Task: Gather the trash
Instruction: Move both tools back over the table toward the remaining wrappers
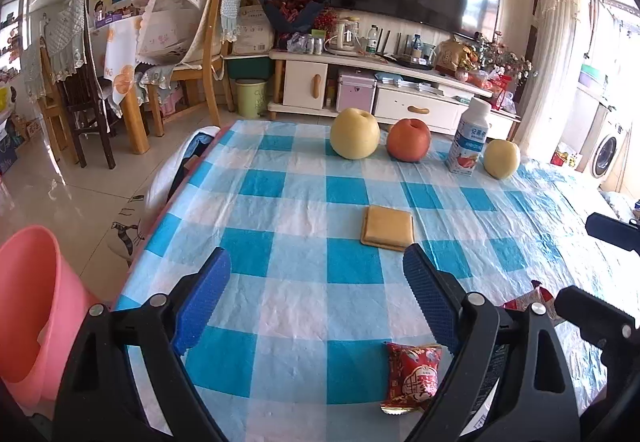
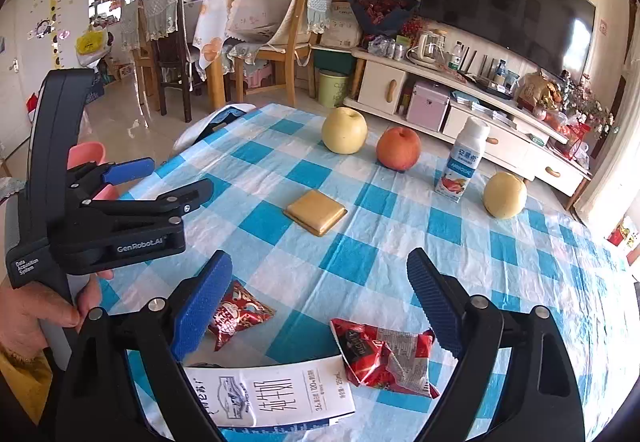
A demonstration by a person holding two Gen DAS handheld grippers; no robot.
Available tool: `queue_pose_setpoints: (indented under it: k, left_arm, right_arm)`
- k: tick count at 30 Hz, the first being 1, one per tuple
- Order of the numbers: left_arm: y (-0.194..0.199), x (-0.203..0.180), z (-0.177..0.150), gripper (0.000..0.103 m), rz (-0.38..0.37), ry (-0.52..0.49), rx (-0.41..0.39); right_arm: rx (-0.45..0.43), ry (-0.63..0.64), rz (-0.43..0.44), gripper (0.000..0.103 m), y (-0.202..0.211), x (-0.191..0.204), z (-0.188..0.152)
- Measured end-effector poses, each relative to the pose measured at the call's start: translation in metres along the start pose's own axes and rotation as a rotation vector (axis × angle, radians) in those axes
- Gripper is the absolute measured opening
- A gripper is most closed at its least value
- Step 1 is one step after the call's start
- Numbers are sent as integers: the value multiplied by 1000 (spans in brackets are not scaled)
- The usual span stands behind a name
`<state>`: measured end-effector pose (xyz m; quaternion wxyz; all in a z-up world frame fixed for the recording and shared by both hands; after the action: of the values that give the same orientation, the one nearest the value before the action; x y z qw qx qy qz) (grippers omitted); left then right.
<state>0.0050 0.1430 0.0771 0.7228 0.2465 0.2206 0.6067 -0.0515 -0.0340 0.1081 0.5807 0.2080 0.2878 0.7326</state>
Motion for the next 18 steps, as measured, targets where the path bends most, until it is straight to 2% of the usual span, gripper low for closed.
queue_pose_setpoints:
  k: [6, 12, 18]
  left_arm:
    - [3, -18, -9, 89, -68, -33, 17]
    - [12, -50, -22, 89, -162, -138, 21]
    - [18, -91, -44, 89, -250, -270, 59]
  right_arm:
    - [7, -6, -37, 89, -2, -23, -9]
    - [23, -3, -64, 89, -6, -43, -16]
    - [34, -68, -59, 89, -5, -74, -13]
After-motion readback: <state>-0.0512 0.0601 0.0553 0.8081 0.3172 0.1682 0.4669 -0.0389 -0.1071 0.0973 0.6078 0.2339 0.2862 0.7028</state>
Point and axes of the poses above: each gripper's, at about its wrist camera, not at the fingertips, and y roughly against the way its jaws point, x to its left, z to its top, the point moved 3 cm from there along -y, roughly the way its jaws point, and after that the axes turned 4 degrees about -y, right-handed, at the moved point
